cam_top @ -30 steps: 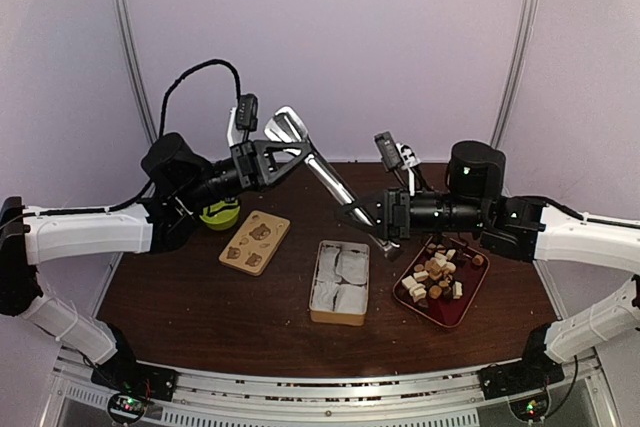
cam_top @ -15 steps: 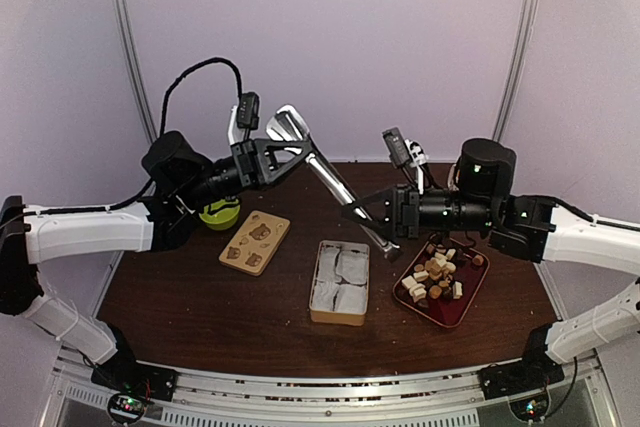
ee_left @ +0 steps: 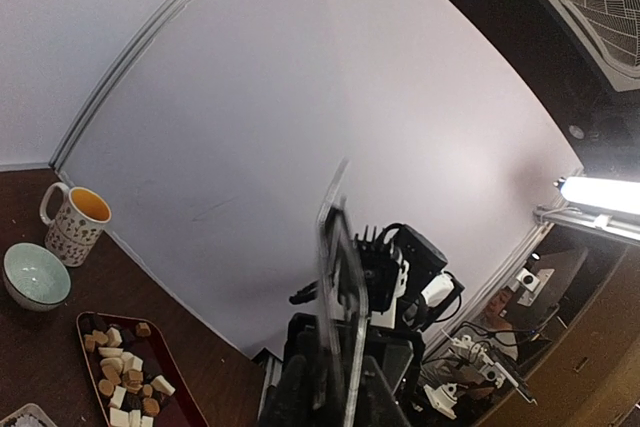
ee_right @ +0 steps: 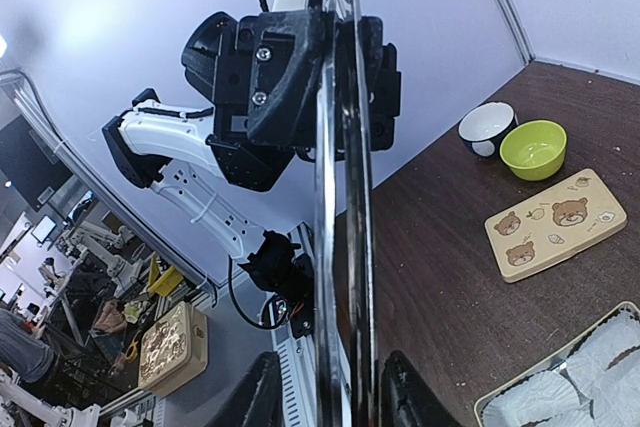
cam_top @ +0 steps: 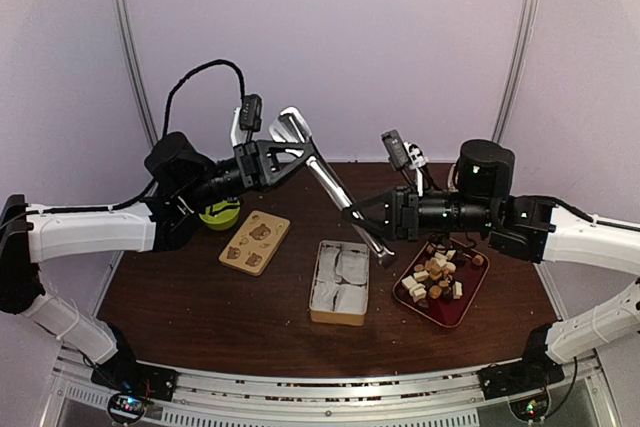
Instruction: Pack the chocolate
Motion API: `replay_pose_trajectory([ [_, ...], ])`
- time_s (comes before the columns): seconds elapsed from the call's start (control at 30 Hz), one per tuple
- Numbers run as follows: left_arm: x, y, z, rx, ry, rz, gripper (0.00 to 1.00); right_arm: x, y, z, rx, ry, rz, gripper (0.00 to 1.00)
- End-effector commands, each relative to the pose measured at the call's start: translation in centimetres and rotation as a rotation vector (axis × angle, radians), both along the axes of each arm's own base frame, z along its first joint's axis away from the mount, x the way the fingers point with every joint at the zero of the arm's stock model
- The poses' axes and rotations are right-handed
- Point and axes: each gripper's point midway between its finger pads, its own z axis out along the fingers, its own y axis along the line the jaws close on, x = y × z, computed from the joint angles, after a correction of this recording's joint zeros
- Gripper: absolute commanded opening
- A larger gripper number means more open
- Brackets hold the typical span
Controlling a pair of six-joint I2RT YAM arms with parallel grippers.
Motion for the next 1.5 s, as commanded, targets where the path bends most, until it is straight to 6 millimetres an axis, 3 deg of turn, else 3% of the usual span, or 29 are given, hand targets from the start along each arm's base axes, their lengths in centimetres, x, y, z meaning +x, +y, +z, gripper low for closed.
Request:
replay_pose_trajectory([
  [0.0,-0.4,0.4,2.7,-0.073,-0.062,0.000,0.12,-0.5,0.0,0.5,0.016,-0.023,0.014,0.33],
  [0.37,-0.4,0.6,3.1,-0.103,-0.056,-0.003,0.07,0.1,0.5,-1.0,-0.014,-0.002,0.000,0.32],
  [0.6,-0.4,0.4,2.9,-0.105,-0.049,-0.012,0.07,-0.1,0.5,-0.4,0.012,-0.002,0.004,0.17],
  [0.67,-0.3,0.4,2.8,-0.103,-0.047,-0.009,0.08,-0.1,0.4,-0.2,0.016,-0.002,0.003,0.08],
  [0.7,-0.2,0.4,2.7,-0.101,-0.045,-0.006,0.10,-0.1,0.4,-0.3,0.013,0.000,0.002,0.01],
  [0.8,-0.1,0.5,2.5,-0.098,-0.045,0.004,0.22,0.0,0.3,-0.5,0.000,0.004,-0.007,0.00],
  [0.97,0.3,0.7,1.1,-0.023,-0.070,0.054,0.59,0.6,-0.8,-0.5,-0.032,-0.029,-0.075,0.00],
  [1.1,1.4,2.1,-2.1,0.131,-0.065,0.165,0.71,1.6,-2.9,-0.8,-0.104,-0.065,-0.186,0.00],
  [1.27,2.6,5.7,-6.3,0.343,-0.072,0.326,0.74,3.8,-7.5,-3.4,-0.251,-0.057,-0.434,0.01],
  [1.37,2.7,8.0,-7.3,0.475,-0.129,0.418,0.77,4.9,-10.8,-5.9,-0.342,-0.051,-0.586,0.00],
  [1.47,3.1,10.2,-7.8,0.613,-0.196,0.516,0.78,4.7,-13.6,-8.0,-0.459,-0.048,-0.660,0.00],
])
